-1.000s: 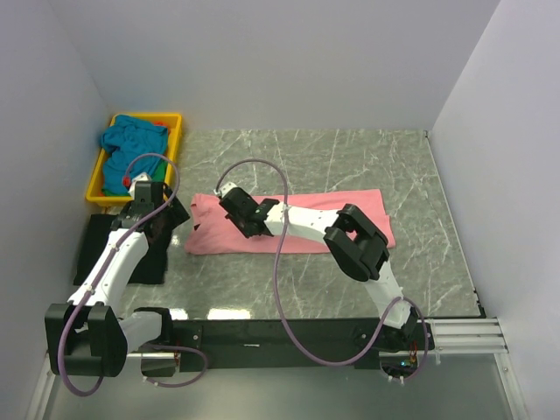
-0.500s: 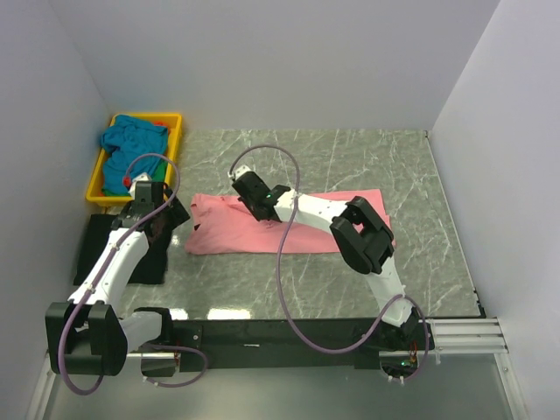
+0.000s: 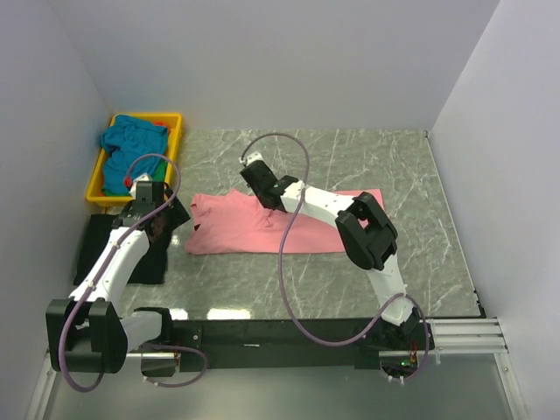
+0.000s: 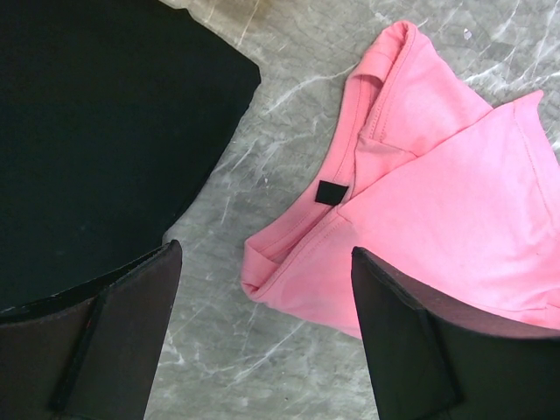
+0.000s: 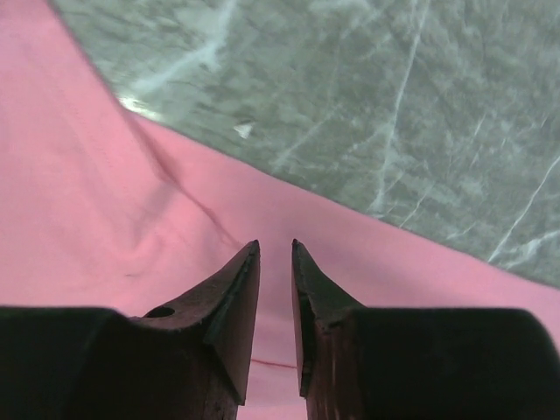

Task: Fold and stack the t-shirts
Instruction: Fold the tshirt

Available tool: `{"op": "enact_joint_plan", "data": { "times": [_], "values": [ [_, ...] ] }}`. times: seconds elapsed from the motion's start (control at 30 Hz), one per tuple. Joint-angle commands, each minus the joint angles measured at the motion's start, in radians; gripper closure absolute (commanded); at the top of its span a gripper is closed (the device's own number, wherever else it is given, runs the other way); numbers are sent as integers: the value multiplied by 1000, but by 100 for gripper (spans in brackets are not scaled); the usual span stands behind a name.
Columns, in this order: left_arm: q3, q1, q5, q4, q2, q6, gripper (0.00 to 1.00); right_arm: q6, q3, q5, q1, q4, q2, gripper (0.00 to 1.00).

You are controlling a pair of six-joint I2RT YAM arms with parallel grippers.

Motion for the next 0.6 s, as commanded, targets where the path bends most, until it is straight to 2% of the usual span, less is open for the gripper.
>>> {"op": "enact_joint_plan", "data": {
  "times": [0.0,0.17,0.3,0.4,0.5,0.57],
  "values": [
    [7,3,-2,20,2,19,16,113,-67,5,-58,-29,-88,71],
    [4,3,17,12,26,10,15,217,-246,-69,-133,21,-241,70],
    [-2,3,41,-8,51,-13,14,287,-441,-152,-228,37,-405,61],
    [0,3,40,-27,69,-35,14,320,-554,-187,-300,28,-499,59],
    [0,3,61,-37,100,-66,16,342,-645,-238,-360,20,-568,58],
    [-3,3,81,-38,138,-95,23,348,-697,-252,-375,12,-602,58]
  ]
}}
